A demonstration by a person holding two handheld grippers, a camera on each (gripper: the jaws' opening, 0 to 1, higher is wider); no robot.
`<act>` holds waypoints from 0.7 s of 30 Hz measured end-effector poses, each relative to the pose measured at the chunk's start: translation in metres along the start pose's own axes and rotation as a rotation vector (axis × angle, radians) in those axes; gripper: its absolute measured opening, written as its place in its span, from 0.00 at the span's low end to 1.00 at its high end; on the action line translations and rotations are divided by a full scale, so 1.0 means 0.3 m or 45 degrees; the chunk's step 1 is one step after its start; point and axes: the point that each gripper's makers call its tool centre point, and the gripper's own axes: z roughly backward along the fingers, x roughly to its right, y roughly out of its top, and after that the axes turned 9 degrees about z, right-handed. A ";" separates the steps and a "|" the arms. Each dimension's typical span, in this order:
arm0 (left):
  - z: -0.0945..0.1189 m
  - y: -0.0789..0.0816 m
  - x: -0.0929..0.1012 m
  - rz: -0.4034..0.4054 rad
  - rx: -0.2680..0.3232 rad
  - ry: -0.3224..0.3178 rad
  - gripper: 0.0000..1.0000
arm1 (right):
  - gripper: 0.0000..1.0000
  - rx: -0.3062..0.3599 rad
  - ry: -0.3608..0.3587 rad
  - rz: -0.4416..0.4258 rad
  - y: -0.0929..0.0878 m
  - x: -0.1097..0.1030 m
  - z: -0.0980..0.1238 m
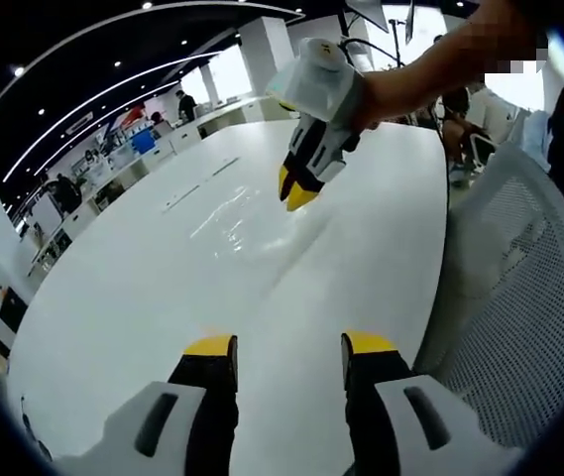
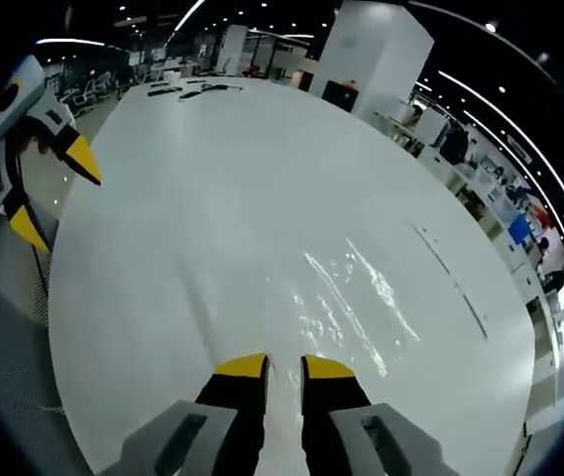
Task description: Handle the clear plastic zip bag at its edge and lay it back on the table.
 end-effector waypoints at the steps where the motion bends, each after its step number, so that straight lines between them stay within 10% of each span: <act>1: -0.001 -0.001 0.001 0.001 -0.001 -0.001 0.40 | 0.10 0.005 0.000 0.002 0.000 -0.001 0.002; 21: -0.018 -0.014 -0.001 0.008 -0.007 -0.012 0.39 | 0.19 0.057 0.039 -0.010 0.006 -0.035 -0.005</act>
